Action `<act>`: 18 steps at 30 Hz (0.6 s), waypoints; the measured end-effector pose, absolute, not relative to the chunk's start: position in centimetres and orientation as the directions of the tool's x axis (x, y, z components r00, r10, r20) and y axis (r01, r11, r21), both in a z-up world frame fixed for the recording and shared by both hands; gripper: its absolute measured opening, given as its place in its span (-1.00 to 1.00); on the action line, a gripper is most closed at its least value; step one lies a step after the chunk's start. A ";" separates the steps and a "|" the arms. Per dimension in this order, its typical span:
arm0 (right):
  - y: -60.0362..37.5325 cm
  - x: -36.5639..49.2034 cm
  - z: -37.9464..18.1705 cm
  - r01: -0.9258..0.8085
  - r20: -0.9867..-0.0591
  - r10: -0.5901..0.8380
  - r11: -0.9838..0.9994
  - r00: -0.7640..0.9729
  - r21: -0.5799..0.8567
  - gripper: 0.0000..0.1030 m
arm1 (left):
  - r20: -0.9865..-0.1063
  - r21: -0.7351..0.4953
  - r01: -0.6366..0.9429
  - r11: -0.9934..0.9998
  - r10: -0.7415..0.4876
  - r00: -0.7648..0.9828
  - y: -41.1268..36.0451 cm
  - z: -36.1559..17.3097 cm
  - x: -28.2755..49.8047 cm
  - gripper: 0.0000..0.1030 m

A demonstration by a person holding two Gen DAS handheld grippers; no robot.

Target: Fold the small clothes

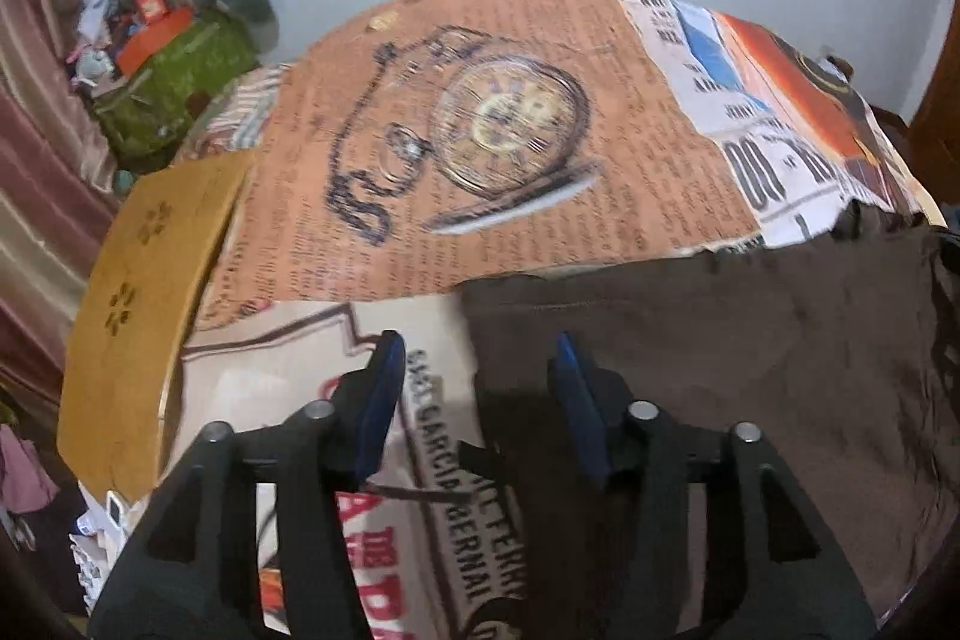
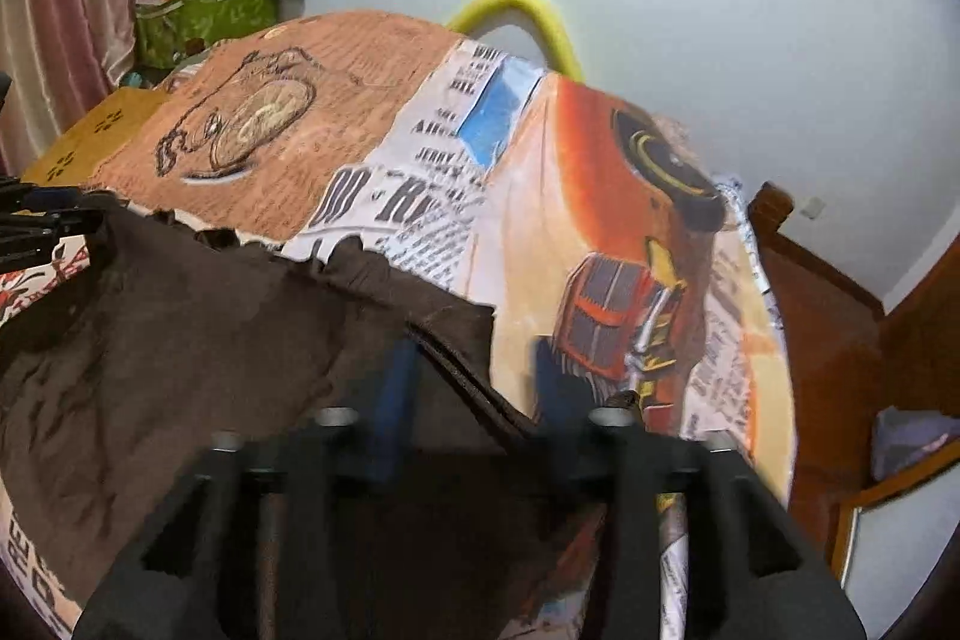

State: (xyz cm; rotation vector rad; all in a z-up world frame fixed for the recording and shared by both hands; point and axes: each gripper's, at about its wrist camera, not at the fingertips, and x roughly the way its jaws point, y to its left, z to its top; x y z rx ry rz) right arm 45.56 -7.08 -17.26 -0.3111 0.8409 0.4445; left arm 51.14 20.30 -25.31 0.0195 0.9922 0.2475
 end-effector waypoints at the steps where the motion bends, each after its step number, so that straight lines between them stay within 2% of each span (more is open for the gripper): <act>1: -7.4 45.2 -16.6 -0.491 -0.756 0.264 0.867 0.600 -0.087 0.06 | -0.819 0.134 -0.202 0.970 0.223 0.528 20.5 -24.9 50.9 0.05; 4: -8.3 44.9 -15.1 -0.480 -0.739 0.288 0.875 0.609 -0.055 0.06 | -0.800 0.142 -0.220 0.965 0.243 0.548 21.1 -23.5 49.8 0.10; 9: -10.1 42.5 -13.2 -0.495 -0.712 0.397 0.865 0.579 0.079 0.09 | -0.800 0.105 -0.184 0.977 0.193 0.568 20.9 -22.2 46.7 0.26; 11: -10.4 40.7 -13.2 -0.514 -0.709 0.446 0.847 0.546 0.137 0.10 | -0.809 0.090 -0.154 0.984 0.163 0.565 20.0 -22.4 45.1 0.27; 13: -10.1 38.6 -13.8 -0.533 -0.721 0.483 0.826 0.497 0.186 0.10 | -0.827 0.062 -0.100 0.993 0.107 0.552 18.7 -22.9 43.8 0.37; 15: -9.3 36.3 -14.6 -0.564 -0.726 0.497 0.805 0.476 0.181 0.10 | -0.846 0.057 -0.049 0.997 0.074 0.528 17.2 -24.0 42.4 0.51; 18: -7.5 34.3 -16.4 -0.596 -0.761 0.490 0.784 0.426 0.172 0.10 | -0.865 0.122 -0.019 0.992 0.115 0.488 15.6 -25.9 41.0 0.52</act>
